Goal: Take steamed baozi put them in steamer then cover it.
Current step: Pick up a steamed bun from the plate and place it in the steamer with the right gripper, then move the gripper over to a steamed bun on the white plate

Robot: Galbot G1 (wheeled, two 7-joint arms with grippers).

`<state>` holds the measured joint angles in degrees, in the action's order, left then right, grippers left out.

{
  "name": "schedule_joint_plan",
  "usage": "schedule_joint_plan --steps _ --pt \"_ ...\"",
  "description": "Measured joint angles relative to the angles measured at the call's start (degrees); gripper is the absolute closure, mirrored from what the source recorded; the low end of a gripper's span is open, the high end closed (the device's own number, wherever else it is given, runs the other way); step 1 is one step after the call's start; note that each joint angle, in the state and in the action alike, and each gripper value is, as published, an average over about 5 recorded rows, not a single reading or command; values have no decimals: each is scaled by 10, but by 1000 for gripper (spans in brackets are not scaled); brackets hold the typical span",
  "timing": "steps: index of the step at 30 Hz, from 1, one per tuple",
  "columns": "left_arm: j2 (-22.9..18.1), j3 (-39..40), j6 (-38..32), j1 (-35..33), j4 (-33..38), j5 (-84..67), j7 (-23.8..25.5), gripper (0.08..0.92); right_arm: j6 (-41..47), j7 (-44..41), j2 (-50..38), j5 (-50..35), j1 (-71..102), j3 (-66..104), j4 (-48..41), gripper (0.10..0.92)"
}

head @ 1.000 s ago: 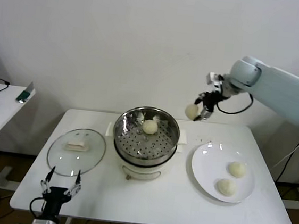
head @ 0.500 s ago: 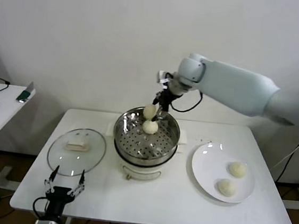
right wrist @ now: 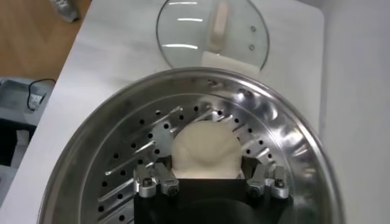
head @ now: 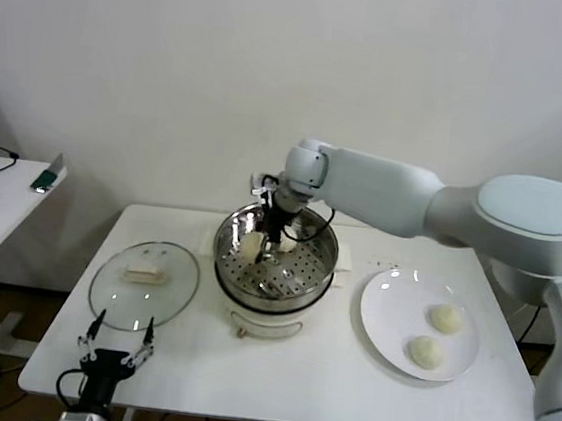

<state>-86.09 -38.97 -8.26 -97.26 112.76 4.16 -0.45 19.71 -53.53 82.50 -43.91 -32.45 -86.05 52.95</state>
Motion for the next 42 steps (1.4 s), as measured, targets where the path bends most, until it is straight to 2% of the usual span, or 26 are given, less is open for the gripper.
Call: schedule_joint_plan --steps 8,20,30,42 --pt "1 -2 -2 0 -5 -1 0 177 -1 -1 18 9 12 -3 -20 212" --pt "1 1 0 1 -4 1 -7 177 -10 -24 -17 25 -24 -5 7 203" --pt "5 2 1 -6 -2 2 -10 177 -26 -56 -145 39 -100 -28 111 203" --pt "7 -2 5 -11 5 2 -13 177 -42 -72 -344 142 -91 -38 221 203"
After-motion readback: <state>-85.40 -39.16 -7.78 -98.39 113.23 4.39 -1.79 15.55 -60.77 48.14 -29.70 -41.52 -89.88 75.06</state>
